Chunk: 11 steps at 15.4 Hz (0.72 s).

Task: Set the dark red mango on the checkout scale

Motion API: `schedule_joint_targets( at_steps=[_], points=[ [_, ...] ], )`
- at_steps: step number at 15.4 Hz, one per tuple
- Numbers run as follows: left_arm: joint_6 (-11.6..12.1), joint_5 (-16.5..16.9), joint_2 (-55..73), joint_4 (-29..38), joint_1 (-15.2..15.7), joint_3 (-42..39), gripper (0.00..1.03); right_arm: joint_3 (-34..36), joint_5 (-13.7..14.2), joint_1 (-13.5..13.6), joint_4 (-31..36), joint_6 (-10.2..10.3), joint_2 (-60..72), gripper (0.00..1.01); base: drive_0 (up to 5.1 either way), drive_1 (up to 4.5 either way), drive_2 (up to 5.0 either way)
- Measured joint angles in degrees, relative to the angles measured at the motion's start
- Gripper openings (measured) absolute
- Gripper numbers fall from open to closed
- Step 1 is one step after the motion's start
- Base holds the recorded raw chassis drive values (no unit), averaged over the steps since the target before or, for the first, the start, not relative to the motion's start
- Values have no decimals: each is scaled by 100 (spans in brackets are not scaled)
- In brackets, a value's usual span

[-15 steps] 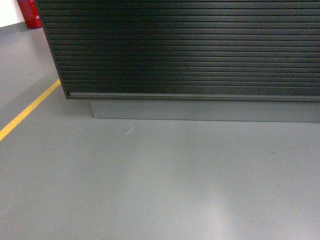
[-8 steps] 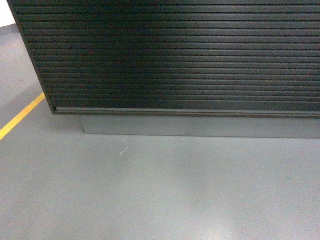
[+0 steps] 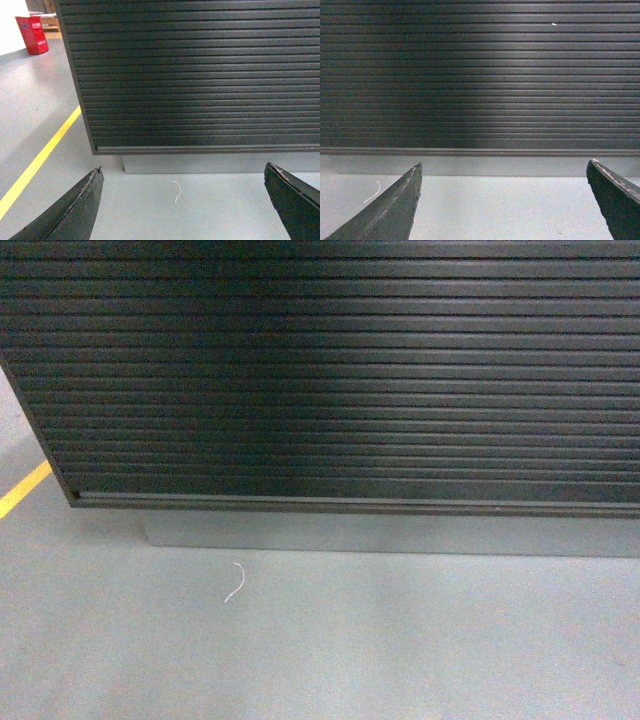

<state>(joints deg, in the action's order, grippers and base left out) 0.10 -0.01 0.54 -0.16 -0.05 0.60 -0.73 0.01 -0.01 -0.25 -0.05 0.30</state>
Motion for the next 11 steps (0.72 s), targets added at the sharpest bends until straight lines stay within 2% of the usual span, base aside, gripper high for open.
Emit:
schedule_joint_targets(
  at_steps=[11],
  points=[
    [0, 0, 0, 2, 0, 0, 98, 0, 0, 0, 4, 0, 0, 98, 0, 400, -400]
  ],
)
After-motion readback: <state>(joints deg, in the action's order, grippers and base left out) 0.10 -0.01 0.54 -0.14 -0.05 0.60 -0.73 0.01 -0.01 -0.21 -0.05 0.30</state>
